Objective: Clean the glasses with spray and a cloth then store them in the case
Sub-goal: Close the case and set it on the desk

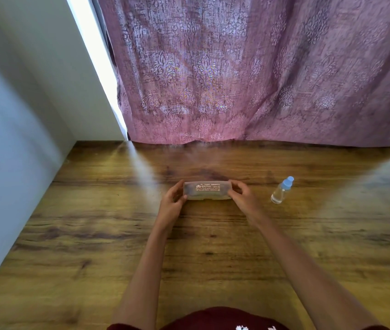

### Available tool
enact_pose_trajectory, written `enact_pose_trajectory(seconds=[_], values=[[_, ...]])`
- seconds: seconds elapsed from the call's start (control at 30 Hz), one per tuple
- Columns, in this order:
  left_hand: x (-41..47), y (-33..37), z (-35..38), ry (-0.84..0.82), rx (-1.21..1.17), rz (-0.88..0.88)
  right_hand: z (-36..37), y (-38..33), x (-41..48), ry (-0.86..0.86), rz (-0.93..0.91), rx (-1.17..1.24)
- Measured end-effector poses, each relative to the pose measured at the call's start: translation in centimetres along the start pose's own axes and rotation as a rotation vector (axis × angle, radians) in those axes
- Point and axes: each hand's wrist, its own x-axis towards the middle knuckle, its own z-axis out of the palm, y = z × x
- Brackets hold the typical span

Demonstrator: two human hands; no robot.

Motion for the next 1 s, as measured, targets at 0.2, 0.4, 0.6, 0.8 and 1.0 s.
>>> enact_pose_trajectory(seconds=[0.2, 0.4, 0.6, 0.8, 1.0], values=[[1.3, -0.1, -0.6, -0.023, -0.137, -0.152, 0.0, 0.0, 0.2, -0.022, 0.03, 0.082], [1.6, 0.1, 0.2, 0.067, -0.175, -0.078, 0.2, -0.9, -0.1, -0.056, 0.073, 0.294], [1.8, 0.6, 1.2, 0.06, -0.342, -0.145, 0.1, -1.6, 0.2, -0.05, 0.135, 0.489], [2.2, 1.2, 1.9, 0.028, -0.381, -0.214, 0.3, -1.9, 0.7, -0.065, 0.218, 0.507], [2.4, 1.2, 2.1, 0.043, -0.466, -0.236, -0.1, -2.2, 0.8, -0.069, 0.245, 0.53]])
